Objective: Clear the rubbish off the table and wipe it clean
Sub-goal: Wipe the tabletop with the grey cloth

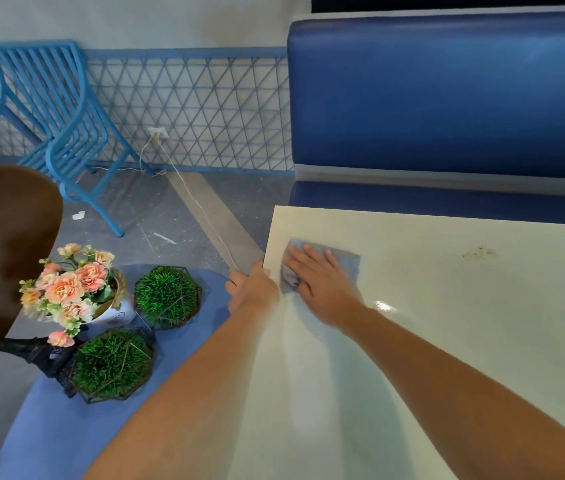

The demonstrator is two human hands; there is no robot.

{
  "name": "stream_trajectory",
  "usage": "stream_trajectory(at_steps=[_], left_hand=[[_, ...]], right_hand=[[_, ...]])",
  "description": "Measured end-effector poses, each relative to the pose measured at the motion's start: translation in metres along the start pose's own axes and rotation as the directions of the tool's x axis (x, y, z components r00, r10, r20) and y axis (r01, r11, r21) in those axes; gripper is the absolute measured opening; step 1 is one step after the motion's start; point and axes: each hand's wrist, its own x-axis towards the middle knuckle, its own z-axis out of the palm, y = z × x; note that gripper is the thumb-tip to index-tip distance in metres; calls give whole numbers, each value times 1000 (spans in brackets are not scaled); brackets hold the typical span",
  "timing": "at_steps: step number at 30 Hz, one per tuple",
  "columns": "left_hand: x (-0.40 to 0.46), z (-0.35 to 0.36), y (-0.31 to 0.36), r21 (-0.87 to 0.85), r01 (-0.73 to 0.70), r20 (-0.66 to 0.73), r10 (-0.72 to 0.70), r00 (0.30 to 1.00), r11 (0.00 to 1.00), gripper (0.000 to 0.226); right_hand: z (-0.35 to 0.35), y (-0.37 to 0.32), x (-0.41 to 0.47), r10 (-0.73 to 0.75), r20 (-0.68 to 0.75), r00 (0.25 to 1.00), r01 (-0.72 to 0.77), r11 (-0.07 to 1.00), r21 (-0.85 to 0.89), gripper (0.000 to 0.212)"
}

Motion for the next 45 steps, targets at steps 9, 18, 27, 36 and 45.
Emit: stream_trajectory(at_steps=[9, 18, 27, 36, 45], left_hand=[[-38, 17, 10, 232, -108, -252, 167, 953, 967, 53], [-71, 50, 47, 343, -479, -78, 533, 842, 808, 47], [-98, 82, 79, 438, -569, 39, 617, 786, 696, 37], [-111, 122, 109, 432, -554, 49, 594, 803, 712, 44], [-123, 156, 153, 489, -442, 62, 475, 878, 752, 66]], right_hand=[[-12, 31, -37, 225, -79, 971, -223, 974, 35, 57], [-24, 88, -72, 463, -212, 861, -434, 885, 171, 53], [-40, 119, -140, 490, -270, 829, -415, 862, 289, 51], [-39, 141, -157, 274, -241, 931, -228, 952, 202, 47], [-56, 172, -176, 357, -295, 886, -292, 925, 241, 46]])
